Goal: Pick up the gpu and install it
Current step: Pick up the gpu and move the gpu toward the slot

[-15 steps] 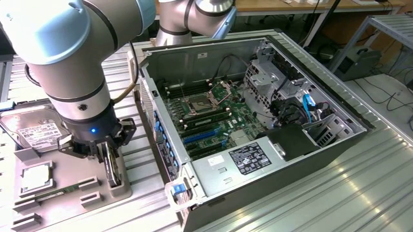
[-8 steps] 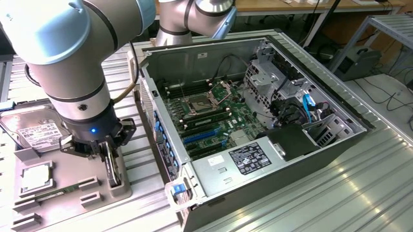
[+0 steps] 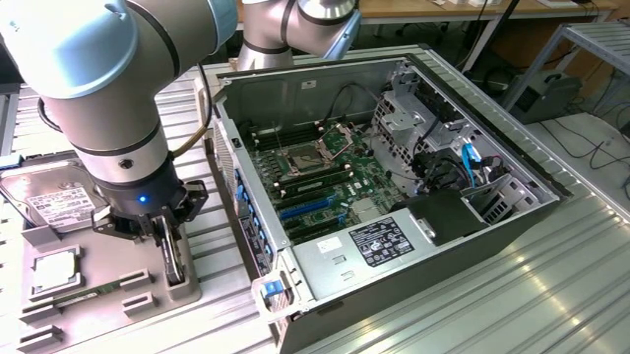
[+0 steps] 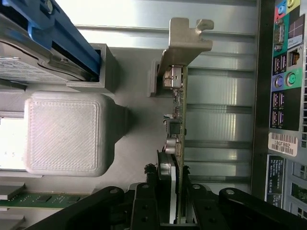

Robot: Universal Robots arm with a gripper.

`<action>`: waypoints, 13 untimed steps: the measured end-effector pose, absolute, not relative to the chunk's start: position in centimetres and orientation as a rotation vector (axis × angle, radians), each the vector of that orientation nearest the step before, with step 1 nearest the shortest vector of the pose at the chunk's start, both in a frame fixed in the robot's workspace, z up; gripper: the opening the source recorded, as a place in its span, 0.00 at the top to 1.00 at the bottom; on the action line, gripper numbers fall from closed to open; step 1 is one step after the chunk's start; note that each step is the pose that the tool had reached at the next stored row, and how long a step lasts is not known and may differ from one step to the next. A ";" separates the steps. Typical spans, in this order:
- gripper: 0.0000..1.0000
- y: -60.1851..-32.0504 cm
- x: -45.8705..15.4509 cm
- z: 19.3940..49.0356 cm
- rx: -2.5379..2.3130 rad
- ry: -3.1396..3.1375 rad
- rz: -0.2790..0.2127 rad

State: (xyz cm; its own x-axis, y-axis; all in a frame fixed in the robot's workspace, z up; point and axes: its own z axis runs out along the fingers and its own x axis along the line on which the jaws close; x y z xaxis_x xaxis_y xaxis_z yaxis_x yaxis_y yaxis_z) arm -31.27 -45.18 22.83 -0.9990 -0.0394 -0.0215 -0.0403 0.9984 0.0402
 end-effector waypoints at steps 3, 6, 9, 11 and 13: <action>0.72 -45.2 -31.3 22.8 -0.062 3.120 0.063; 0.72 -45.2 -31.3 22.8 -0.062 3.120 0.063; 0.72 -45.2 -31.3 22.8 -0.062 3.120 0.063; 0.72 -45.2 -31.3 22.8 -0.062 3.120 0.063; 0.72 -45.2 -31.3 22.8 -0.062 3.120 0.063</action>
